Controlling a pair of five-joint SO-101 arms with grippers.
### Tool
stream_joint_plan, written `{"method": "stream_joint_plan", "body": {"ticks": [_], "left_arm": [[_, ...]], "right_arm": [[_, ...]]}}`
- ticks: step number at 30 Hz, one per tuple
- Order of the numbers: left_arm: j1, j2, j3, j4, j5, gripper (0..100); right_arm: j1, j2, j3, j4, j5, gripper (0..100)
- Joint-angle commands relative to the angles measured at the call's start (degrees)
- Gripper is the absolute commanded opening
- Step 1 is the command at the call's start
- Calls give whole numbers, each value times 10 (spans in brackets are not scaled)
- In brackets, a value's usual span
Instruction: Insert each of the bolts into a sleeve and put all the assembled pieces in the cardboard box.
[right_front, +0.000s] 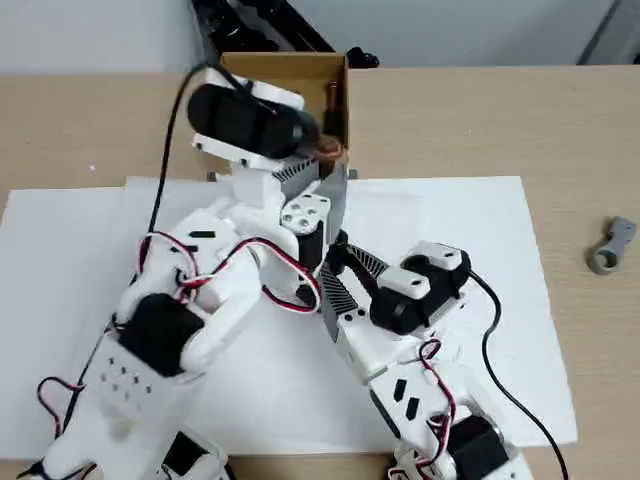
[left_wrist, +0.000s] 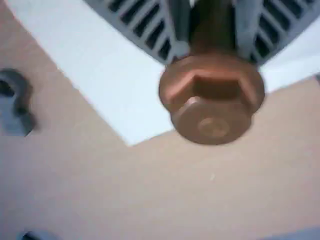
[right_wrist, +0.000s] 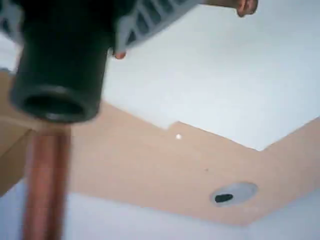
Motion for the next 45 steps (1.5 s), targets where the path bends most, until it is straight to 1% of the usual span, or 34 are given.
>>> {"method": "stream_joint_plan", "body": {"ticks": [1, 5, 10, 15, 31, 40, 45], "left_arm": [[-6, -5, -66, 20, 4, 5], [-2, -2, -95, 64, 4, 5], [14, 35, -128, 115, 7, 5], [25, 54, -138, 98, 28, 5], [29, 91, -134, 92, 28, 5], [30, 85, -65, 98, 27, 5], [31, 84, -64, 106, 22, 5]], "right_arm": [[-5, -3, -9, -10, -4, 2], [-5, -3, -9, -10, -4, 2], [-5, -3, -9, -9, -4, 2], [-5, -4, -11, 4, -4, 2], [-5, -7, -11, 5, -4, 2], [-5, -7, -11, 3, -4, 2], [-5, -7, -11, 2, -4, 2]]}}
